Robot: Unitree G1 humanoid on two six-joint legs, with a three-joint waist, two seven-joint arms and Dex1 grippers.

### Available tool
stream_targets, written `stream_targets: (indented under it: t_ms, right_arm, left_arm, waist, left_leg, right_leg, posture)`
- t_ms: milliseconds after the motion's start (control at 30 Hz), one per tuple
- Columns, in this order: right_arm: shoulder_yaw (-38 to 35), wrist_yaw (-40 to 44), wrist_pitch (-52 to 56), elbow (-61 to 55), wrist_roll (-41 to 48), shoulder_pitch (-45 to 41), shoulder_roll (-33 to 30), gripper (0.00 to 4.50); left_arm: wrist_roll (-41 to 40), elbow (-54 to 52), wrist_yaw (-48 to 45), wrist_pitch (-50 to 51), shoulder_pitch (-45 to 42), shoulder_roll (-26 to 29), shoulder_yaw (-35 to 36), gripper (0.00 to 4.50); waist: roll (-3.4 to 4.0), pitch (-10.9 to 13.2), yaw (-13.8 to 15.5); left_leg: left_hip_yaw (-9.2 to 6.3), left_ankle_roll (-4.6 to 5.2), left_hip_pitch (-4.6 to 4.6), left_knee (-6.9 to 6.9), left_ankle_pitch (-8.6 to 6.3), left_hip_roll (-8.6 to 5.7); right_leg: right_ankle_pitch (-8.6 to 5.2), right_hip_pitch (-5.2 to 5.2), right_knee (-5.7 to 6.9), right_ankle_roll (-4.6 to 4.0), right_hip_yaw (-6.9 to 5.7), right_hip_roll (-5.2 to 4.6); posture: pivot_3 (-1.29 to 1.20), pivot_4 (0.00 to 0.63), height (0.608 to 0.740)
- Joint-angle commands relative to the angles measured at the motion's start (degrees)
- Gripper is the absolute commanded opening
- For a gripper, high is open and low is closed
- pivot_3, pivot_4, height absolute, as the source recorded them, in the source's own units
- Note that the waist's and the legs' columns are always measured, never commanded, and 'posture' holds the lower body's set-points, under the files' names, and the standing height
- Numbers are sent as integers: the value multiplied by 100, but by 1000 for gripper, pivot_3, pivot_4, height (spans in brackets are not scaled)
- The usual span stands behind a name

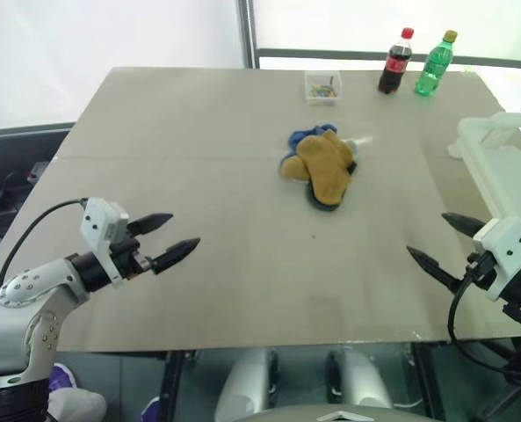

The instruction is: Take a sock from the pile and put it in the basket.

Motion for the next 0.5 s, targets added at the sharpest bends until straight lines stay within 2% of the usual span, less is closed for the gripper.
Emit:
stream_targets:
  t_ms: [33, 233, 400, 500]
  right_arm:
    - [137, -225, 8, -53, -180, -160, 10, 4468]
    - [1200, -807, 821, 10, -482, -1202, 237, 4468]
    - [2072, -1468, 1718, 752, -672, -2720, 978, 4468]
    - [2595, -1651, 1737, 1391, -917, -3446, 1450, 4468]
  left_arm:
    - [-202, -346, 7, -47, 12, 30, 136, 4500]
    - [-440, -715, 157, 80, 3, -111, -31, 4500]
    - [-497, -814, 190, 78, -59, -106, -165, 4500]
    - [-525, -892, 188, 32, -70, -84, -220, 4500]
  waist:
    - [0, 0, 0]
    - [1, 0, -12]
    - [-1, 1, -21]
    - [-1, 0, -20]
  left_leg:
    - [0, 0, 0, 0, 0, 0]
    - [0, -21, 3, 1, -11, 3]
    - [3, -1, 4, 2, 2, 2]
    - [3, -22, 1, 2, 16, -1]
  right_leg:
    - [0, 0, 0, 0, 0, 0]
    - [1, -1, 3, -1, 6, 0]
    - [3, -2, 4, -4, -10, 4]
    - [3, -5, 4, -5, -12, 7]
  posture:
    - [0, 150, 729]
    - [0, 150, 729]
    - [0, 150, 729]
    - [0, 150, 729]
